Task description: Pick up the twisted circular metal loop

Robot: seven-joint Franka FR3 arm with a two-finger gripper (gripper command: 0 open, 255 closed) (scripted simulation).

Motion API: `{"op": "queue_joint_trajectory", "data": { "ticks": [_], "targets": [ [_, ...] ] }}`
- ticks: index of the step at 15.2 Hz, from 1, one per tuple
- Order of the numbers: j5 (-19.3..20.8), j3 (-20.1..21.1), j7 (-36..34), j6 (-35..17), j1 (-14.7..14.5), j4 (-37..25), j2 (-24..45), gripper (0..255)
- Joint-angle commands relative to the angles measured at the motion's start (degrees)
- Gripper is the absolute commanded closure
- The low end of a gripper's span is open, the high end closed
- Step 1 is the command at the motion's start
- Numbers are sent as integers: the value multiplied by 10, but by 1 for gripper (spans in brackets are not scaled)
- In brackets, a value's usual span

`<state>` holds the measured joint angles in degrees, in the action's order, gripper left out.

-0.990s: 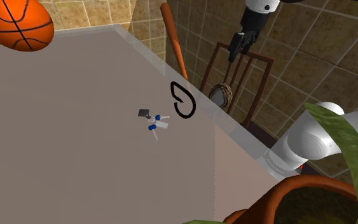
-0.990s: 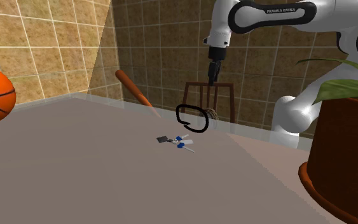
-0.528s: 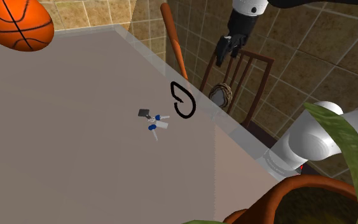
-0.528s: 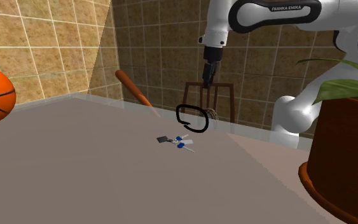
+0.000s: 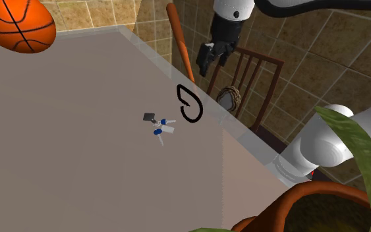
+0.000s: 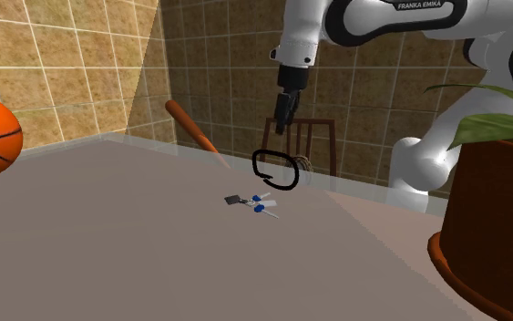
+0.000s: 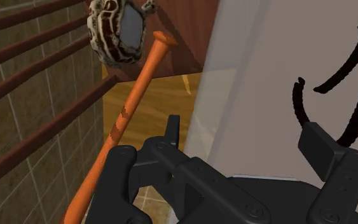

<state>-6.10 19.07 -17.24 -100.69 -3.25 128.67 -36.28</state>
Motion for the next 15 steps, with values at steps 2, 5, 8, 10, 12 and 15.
{"op": "queue_joint_trajectory", "data": {
  "ticks": [2, 5, 8, 10, 12, 15],
  "targets": [
    [-6, 43, -46, -9, -4, -29, 29, 0],
    [-2, 85, -91, -18, -4, -64, 66, 0],
    [2, 109, -115, -29, -3, -77, 86, 0],
    [0, 111, -116, -44, -4, -60, 85, 0],
    [-1, 113, -117, -59, -5, -44, 84, 0],
    [-3, 116, -118, -79, -6, -25, 84, 0]
  ]
}}
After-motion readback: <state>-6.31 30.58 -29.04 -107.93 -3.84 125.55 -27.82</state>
